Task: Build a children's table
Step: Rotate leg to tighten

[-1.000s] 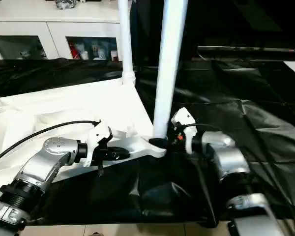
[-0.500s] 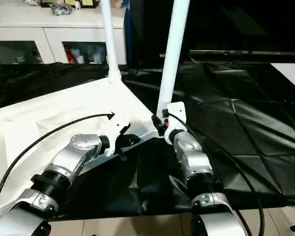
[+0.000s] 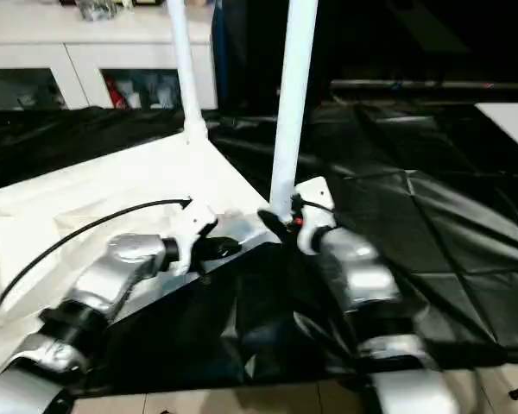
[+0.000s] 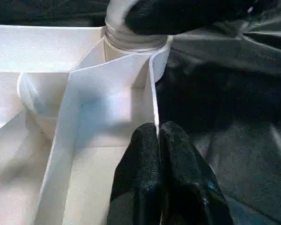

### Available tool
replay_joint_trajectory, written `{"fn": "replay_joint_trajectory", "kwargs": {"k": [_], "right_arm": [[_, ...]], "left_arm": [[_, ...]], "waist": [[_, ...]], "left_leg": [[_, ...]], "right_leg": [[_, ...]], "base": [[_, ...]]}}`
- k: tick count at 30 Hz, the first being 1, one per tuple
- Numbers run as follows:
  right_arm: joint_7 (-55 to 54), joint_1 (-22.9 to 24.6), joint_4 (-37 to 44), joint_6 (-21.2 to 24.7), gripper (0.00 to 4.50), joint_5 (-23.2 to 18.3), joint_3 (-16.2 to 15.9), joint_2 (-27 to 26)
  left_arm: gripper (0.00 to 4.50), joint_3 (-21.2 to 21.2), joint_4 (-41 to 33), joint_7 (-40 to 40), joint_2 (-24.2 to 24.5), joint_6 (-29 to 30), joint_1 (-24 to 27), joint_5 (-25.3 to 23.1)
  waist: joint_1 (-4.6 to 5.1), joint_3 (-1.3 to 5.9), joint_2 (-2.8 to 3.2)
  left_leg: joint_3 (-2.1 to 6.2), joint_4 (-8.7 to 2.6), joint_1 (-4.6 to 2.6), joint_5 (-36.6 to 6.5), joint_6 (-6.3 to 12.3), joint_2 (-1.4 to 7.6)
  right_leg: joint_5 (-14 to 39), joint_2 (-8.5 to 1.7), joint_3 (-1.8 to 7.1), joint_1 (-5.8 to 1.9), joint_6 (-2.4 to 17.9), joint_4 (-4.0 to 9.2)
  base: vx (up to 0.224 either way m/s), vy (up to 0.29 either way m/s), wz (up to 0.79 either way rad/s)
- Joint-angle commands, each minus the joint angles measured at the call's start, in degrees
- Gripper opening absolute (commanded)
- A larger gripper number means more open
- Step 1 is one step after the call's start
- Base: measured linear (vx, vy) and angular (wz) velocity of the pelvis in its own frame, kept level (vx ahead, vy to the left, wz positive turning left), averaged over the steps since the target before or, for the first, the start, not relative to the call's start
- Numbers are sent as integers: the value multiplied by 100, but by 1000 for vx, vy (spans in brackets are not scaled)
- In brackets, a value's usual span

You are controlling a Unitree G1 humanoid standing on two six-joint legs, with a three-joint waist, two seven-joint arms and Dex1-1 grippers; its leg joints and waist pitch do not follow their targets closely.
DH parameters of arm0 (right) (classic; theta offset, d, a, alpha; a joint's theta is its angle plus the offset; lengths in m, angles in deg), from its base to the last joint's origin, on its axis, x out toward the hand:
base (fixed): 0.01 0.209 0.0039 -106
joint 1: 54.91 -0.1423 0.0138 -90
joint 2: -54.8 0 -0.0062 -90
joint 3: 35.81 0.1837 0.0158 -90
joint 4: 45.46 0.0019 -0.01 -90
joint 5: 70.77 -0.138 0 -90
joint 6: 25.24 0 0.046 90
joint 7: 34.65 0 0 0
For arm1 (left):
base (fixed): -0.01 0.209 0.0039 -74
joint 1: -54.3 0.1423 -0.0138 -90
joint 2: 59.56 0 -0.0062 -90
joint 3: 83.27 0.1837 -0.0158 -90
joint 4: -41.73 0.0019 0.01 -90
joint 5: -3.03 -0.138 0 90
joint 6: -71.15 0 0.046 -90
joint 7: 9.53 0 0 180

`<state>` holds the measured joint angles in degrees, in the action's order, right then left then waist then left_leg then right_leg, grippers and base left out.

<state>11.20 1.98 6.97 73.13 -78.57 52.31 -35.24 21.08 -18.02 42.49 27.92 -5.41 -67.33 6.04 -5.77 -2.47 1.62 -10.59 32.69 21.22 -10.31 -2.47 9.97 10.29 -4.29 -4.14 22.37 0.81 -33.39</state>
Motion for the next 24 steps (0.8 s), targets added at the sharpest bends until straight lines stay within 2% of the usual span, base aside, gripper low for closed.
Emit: {"fn": "replay_joint_trajectory", "kwargs": {"k": [1, 3, 4, 6, 8, 9, 11, 14, 18, 19, 22, 23, 24], "right_arm": [[699, 96, 255, 182, 332, -150, -254, 94], [1035, 121, 352, 292, 332, -253, -245, 263], [1260, 154, 432, 354, 332, -288, -293, 377], [1859, 233, 617, 460, 332, -303, -456, 662], [2014, 246, 669, 512, 332, -320, -498, 725], [2056, 252, 692, 536, 332, -330, -510, 743], [2164, 278, 753, 589, 332, -304, -598, 805], [2269, 312, 775, 591, 332, -221, -685, 867], [2351, 321, 781, 589, 332, -196, -748, 922], [2376, 315, 773, 590, 298, -192, -754, 934], [2393, 309, 773, 596, 293, -198, -763, 948], [2415, 302, 768, 589, 265, -193, -779, 970], [2415, 302, 768, 589, 265, -193, -779, 970]], "left_arm": [[0, 190, -168, 451, 102, -59, 68, 37], [0, 205, -351, 691, 218, 24, 144, 131], [0, 226, -453, 819, 298, 70, 187, 166], [0, 291, -737, 1163, 533, 198, 312, 246], [0, 281, -819, 1218, 589, 246, 348, 284], [0, 276, -841, 1227, 600, 259, 357, 293], [0, 278, -863, 1267, 644, 263, 381, 295], [0, 264, -855, 1295, 676, 258, 393, 284], [0, 256, -877, 1281, 704, 298, 392, 288], [0, 248, -876, 1277, 700, 310, 389, 280], [0, 241, -880, 1278, 693, 321, 390, 270], [0, 237, -876, 1273, 683, 325, 392, 262], [0, 237, -876, 1273, 683, 325, 392, 262]], "waist": [[-67, 399, -27], [-97, 423, -41], [-115, 430, -27], [-144, 420, -20], [-154, 367, -4], [-152, 355, -3], [-155, 316, 1], [-150, 298, -13], [-163, 324, -27], [-168, 339, -20], [-175, 354, -22], [-184, 360, -22], [-187, 361, -22]], "left_leg": [[109, -258, -17, -379, 682, 342], [107, -207, 7, -225, 785, 329], [103, -187, -1, -176, 844, 341], [107, -179, 13, -257, 882, 356], [102, -223, -12, -709, 718, 379], [101, -236, -21, -829, 653, 382], [110, -286, -62, -1267, 358, 391], [119, -318, -78, -1530, 180, 385], [124, -301, -54, -1309, 186, 369], [122, -284, -43, -1152, 237, 366], [119, -264, -32, -986, 305, 360], [115, -250, -28, -903, 356, 358], [114, -247, -27, -892, 372, 358]], "right_leg": [[-332, -462, 262, -299, 1512, 177], [-630, -464, 267, -298, 1596, 113], [-696, -459, 260, -259, 1637, 102], [-555, -454, 245, -253, 1652, 98], [237, -450, 249, -222, 1576, 183], [441, -446, 252, -210, 1552, 204], [1194, -457, 270, -188, 1407, 279], [1599, -466, 286, -182, 1255, 318], [1466, -477, 295, -198, 1181, 302], [1248, -472, 292, -203, 1219, 277], [949, -462, 283, -210, 1295, 245], [779, -456, 279, -212, 1349, 223], [751, -455, 278, -211, 1361, 221]], "base": [[0, 0, 0], [0, 0, 0], [0, 0, 0], [0, 0, 0], [0, 0, 0], [0, 0, 0], [0, 0, 0], [0, 0, 0], [0, 0, 0], [0, 0, 0], [0, 0, 0], [0, 0, 0], [0, 0, 0]]}}
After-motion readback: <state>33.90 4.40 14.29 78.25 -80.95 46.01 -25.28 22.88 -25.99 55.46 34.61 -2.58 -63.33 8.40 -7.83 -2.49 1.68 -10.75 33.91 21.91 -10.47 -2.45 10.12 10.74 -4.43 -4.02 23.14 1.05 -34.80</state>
